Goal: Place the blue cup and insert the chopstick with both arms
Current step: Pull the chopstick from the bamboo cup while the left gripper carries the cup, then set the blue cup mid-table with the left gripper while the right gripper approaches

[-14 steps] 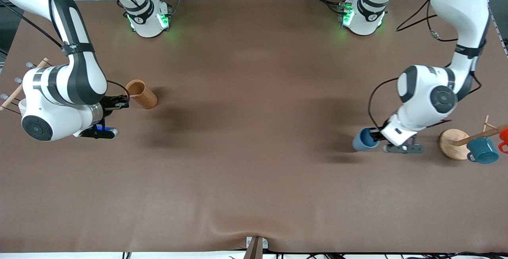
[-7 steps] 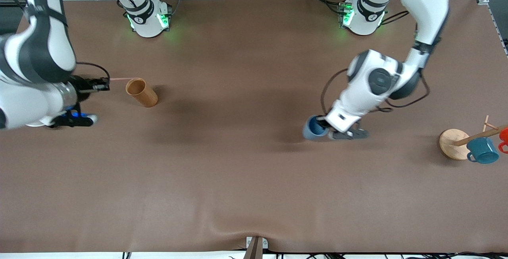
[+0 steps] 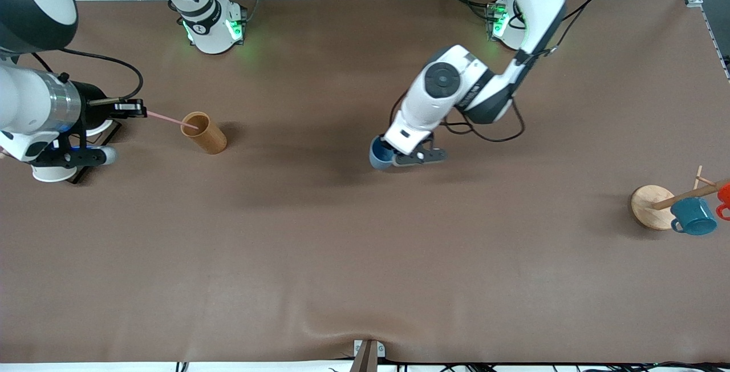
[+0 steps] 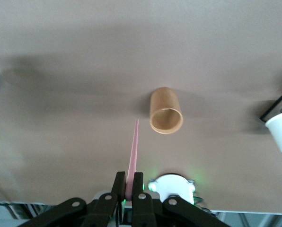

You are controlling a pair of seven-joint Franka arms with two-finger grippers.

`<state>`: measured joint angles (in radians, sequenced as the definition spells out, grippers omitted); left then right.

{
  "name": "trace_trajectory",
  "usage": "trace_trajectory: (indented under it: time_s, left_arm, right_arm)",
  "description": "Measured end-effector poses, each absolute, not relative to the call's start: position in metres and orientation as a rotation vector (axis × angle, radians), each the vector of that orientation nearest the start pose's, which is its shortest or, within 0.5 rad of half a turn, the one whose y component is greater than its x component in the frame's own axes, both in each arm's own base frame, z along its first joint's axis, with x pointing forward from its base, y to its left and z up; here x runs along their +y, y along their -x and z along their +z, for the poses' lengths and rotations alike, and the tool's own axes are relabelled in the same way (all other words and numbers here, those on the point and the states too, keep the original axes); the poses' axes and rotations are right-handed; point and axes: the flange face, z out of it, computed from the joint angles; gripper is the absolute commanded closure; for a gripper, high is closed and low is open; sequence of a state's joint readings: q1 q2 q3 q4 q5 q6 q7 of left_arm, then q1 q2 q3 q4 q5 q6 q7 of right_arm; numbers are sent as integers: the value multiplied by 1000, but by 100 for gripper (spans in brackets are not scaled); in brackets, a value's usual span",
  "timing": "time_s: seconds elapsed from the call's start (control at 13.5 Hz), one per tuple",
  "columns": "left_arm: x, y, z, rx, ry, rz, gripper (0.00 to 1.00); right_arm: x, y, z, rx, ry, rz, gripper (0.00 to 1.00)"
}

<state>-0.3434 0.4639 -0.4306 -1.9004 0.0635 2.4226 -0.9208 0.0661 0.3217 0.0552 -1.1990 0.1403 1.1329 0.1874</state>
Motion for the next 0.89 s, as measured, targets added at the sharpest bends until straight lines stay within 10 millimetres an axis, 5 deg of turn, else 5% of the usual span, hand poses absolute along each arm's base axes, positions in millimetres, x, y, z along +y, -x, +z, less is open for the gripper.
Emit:
trace_trajectory:
  time_s: [0.37,0.52,0.59,0.67,0.89]
  left_arm:
    - [-478,-442,265,-327,3259,52,98]
    - [-485,-437,259,-355,3250,68,71]
    - [-486,-435,255,-384,3243,78,45]
    - [-487,-435,252,-420,3236,86,0]
    - [-488,-440,257,-479,3221,89,0]
  right_arm:
    - [122,-610,568,428,2796,590,100]
    - [142,-616,560,556,2725,589,100]
    - [153,-618,555,603,2703,590,100]
    - [163,-619,549,639,2690,591,100]
    - [186,-615,539,716,2679,627,100]
